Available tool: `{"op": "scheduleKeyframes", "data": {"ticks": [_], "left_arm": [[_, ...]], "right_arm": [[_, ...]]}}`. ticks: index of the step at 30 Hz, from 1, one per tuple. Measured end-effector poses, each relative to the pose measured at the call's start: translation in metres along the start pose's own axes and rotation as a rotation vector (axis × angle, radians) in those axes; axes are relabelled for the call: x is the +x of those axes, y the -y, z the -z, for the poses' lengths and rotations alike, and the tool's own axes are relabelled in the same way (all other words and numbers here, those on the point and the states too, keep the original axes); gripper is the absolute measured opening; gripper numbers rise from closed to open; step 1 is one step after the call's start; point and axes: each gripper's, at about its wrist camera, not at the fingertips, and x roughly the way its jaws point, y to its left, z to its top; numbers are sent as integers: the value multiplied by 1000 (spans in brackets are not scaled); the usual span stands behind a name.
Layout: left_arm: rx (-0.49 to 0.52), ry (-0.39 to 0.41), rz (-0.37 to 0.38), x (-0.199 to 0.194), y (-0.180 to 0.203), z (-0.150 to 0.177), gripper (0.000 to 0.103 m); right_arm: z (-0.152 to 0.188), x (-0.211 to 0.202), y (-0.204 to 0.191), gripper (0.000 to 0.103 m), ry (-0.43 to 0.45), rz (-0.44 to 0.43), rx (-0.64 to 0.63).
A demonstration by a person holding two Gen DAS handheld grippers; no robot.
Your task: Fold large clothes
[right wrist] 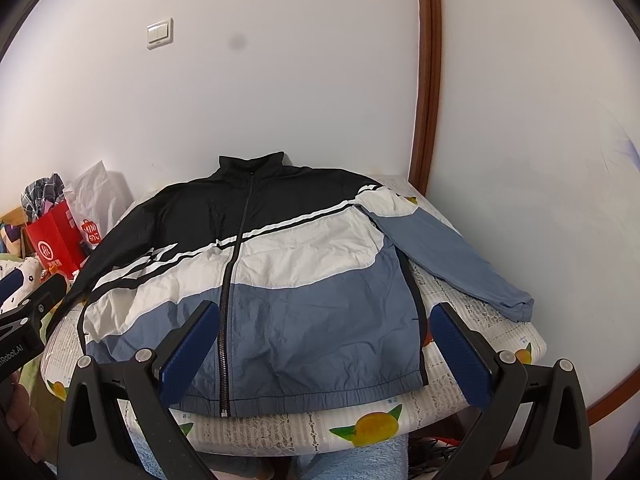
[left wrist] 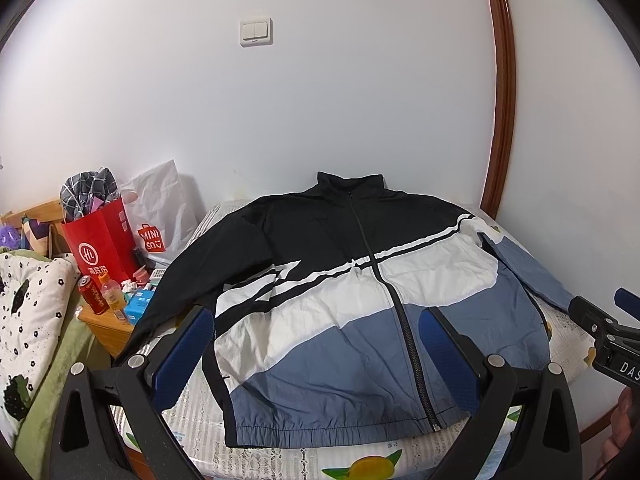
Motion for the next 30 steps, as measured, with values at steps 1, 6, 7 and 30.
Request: {"op": "scheduleKeyframes", "data": {"ticks": [1, 6, 7, 30], "left_arm": [[-1, -3, -1, 0, 0, 0, 103], [-4, 4, -2, -2, -1, 1, 103], [-6, 6, -5, -3, -1, 1, 103], [11, 44, 1, -8, 3, 6, 103]], "right_arm": [[0, 0, 0, 103, 0, -1, 1], [0, 1, 1, 103, 1, 1, 4], [0, 0, 2, 103, 2, 3, 7], [3, -2, 1, 103, 19, 14, 0]]}}
